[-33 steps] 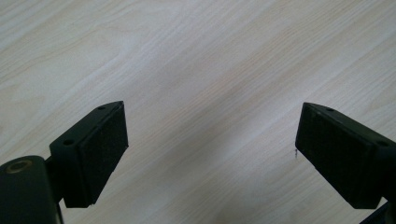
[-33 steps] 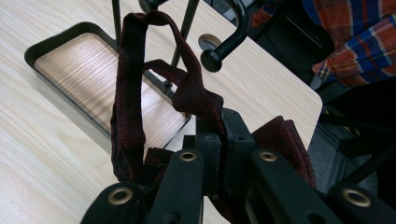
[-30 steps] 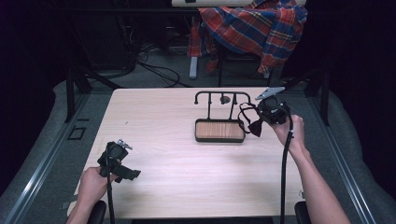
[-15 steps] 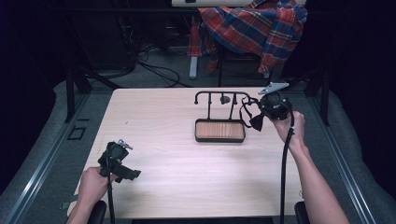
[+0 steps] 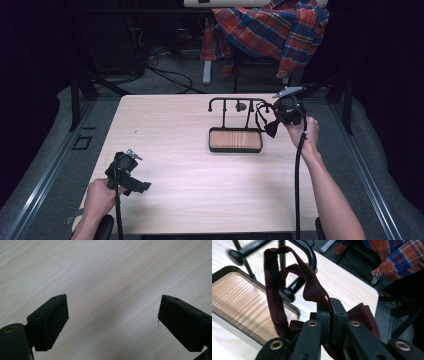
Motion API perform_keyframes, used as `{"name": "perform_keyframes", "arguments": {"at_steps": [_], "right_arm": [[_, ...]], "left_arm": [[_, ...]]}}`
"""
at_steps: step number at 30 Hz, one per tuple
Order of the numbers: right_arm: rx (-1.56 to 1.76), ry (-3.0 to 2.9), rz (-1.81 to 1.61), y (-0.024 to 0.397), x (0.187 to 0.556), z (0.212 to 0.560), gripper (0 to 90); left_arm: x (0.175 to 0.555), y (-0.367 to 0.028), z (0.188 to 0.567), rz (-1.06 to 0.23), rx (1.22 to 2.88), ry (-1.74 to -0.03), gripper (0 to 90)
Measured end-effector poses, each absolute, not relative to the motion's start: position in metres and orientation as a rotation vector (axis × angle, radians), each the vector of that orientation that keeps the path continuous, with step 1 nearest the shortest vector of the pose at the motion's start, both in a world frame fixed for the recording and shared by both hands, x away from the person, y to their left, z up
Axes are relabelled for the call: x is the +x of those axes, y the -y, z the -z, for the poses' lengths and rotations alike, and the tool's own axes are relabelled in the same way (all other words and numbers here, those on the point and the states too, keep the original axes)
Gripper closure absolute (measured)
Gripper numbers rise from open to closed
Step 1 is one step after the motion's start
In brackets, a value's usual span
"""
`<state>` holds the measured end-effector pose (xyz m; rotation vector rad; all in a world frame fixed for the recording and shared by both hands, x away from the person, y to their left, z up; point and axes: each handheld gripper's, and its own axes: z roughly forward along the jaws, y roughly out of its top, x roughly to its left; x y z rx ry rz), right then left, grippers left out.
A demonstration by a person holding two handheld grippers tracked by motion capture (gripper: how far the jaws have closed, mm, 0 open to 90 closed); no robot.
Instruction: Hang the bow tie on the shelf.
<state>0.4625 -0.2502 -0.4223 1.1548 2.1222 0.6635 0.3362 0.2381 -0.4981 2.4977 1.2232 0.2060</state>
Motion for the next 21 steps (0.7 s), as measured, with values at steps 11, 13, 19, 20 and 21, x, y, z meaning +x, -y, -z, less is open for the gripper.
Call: {"name": "perform_keyframes", "arguments": {"at_steps": [11,13,19,20,21], "right_arm": [[1.220,-2.141,-0.668,0.259,0.472,0.438,86.8],[1.223,-2.152,-0.666,0.260,0.473,0.440,86.8],[1.233,-2.165,-0.680,0.260,0.475,0.445,86.7],[1.240,-2.172,-0.681,0.260,0.475,0.446,86.7],[1.238,-2.169,-0.686,0.261,0.475,0.446,86.7]], "left_arm": [[0.336,-0.239,0.498,-0.207,2.501,-1.227,10.1],[0.336,-0.239,0.498,-0.207,2.501,-1.226,10.1],[0.336,-0.239,0.498,-0.207,2.501,-1.225,10.1],[0.336,-0.239,0.498,-0.206,2.500,-1.224,10.1],[0.336,-0.239,0.498,-0.206,2.500,-1.223,10.1]]}}
